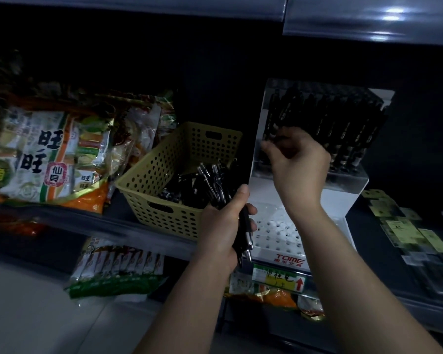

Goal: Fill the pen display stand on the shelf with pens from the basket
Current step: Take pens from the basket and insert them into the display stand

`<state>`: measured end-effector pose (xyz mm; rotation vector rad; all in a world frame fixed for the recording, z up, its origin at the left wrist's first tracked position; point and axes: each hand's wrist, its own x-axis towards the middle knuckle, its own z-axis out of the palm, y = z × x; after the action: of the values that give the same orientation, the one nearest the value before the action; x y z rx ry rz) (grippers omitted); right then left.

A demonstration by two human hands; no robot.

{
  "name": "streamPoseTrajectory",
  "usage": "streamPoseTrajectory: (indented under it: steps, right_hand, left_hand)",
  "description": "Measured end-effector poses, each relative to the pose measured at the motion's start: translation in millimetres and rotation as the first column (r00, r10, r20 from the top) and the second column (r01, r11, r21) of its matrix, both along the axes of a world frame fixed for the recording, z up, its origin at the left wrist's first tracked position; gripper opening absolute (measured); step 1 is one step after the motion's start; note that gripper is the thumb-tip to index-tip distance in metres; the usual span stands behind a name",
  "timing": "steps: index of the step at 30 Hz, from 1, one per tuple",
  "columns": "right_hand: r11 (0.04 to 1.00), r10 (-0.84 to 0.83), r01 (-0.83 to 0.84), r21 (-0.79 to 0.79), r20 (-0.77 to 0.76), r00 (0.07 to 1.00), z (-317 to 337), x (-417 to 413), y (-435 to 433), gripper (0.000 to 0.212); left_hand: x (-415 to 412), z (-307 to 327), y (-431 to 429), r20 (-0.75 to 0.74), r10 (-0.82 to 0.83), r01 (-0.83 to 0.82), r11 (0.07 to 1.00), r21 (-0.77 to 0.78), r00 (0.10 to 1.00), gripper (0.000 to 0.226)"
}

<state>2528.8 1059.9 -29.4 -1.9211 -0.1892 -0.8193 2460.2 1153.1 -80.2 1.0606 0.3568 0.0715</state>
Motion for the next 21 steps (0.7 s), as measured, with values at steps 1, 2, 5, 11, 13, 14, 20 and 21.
streamPoseTrajectory:
  steps: [1,2,5,11,13,14,20,21]
  right_hand:
    - [0.999,-0.013,0.013,-0.035,0.009,1.0,0,0,1,0.026]
    - [0.998,-0.024,0.025,-0.065,0.016,1.0,-1,0,1,0.026]
    - [0.99,-0.049,0.05,-0.131,0.014,0.999,-6,2,2,0.022]
    - [0.963,-0.107,0.102,-0.25,-0.005,0.994,-11,8,0,0.02]
    - [0.942,-0.143,0.133,-0.307,-0.009,0.99,-10,10,-2,0.022]
    - [0.935,-0.155,0.14,-0.324,-0.021,0.988,-9,11,-2,0.022]
    - [0.923,-0.159,0.126,-0.365,-0.063,0.985,-6,11,-3,0.022]
    - [0.918,-0.164,0.13,-0.375,-0.06,0.985,-6,11,-3,0.022]
  left_hand:
    - [0,0,1,-0.002,-0.003,0.003,1.0,-0.004,1.0,0.037]
    - [-1,0,1,-0.003,-0.006,0.006,1.0,-0.005,1.0,0.039]
    - [-1,0,3,-0.008,-0.007,0.007,1.0,-0.009,1.0,0.04]
    - [-2,0,4,-0.01,-0.008,0.008,1.0,-0.018,1.0,0.04]
    - [-2,1,4,-0.007,-0.003,0.003,1.0,-0.02,1.0,0.04]
    - [-2,1,5,-0.006,-0.002,0.001,1.0,-0.02,1.0,0.04]
    - [-3,2,5,0.003,0.012,-0.012,1.0,-0.018,1.0,0.039]
    - [-4,2,5,0.003,0.012,-0.012,1.0,-0.017,1.0,0.038]
